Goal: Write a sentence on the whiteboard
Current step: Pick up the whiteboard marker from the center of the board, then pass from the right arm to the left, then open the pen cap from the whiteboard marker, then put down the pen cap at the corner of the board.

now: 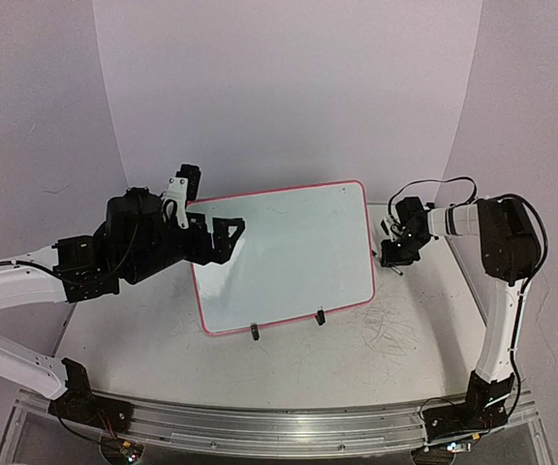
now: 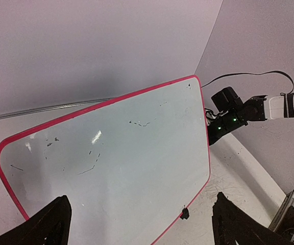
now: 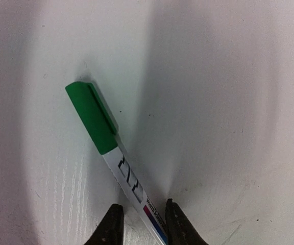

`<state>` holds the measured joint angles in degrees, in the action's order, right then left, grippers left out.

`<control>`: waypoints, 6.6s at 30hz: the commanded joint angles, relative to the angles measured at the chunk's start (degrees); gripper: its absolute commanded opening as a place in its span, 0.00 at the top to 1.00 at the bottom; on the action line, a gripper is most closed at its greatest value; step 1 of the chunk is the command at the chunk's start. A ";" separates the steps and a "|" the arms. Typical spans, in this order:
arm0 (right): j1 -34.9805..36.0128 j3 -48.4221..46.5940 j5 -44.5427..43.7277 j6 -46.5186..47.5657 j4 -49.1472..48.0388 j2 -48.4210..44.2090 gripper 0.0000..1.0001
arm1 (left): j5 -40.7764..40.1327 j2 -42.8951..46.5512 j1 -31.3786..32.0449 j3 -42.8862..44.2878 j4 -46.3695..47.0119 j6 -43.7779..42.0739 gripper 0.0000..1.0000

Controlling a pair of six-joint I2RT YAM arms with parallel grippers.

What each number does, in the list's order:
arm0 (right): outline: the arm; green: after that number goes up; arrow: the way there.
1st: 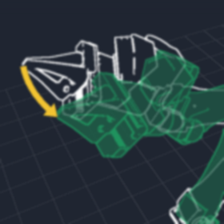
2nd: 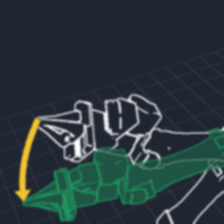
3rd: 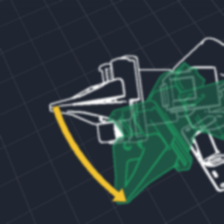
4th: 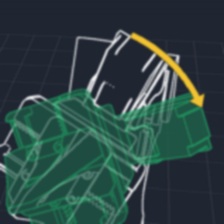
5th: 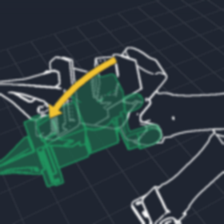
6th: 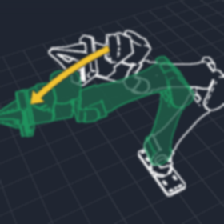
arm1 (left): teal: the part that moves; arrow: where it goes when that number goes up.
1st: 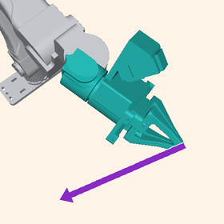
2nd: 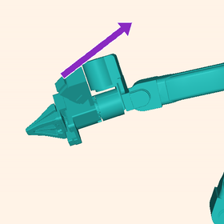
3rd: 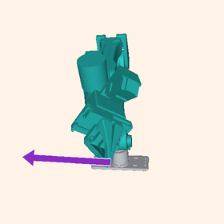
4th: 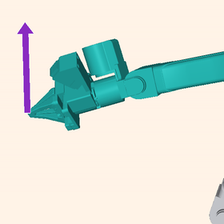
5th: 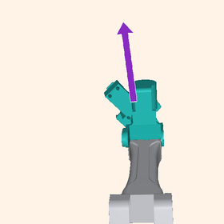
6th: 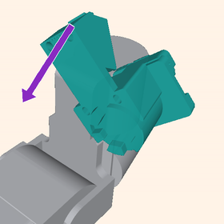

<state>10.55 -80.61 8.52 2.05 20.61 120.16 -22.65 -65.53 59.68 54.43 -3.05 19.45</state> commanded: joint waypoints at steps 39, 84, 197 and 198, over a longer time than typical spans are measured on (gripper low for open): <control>28.14 32.22 26.98 3.01 -20.72 -52.37 1.00 | 47.60 -16.44 -6.31 10.45 11.90 6.21 0.02; 36.36 26.63 -9.40 -23.67 -26.87 -47.06 0.02 | 44.33 -11.00 -10.22 9.43 12.51 6.50 1.00; 21.60 41.18 21.06 -32.89 -49.40 -62.34 1.00 | 8.45 -26.04 -35.46 -8.94 -17.51 16.71 1.00; 21.61 41.20 21.10 -32.87 -49.48 -62.38 1.00 | 8.63 -26.56 -35.49 -9.13 -17.20 16.78 1.00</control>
<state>31.73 -38.17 29.67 -30.90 -26.86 57.62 -13.98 -90.30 24.32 43.80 -21.85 35.74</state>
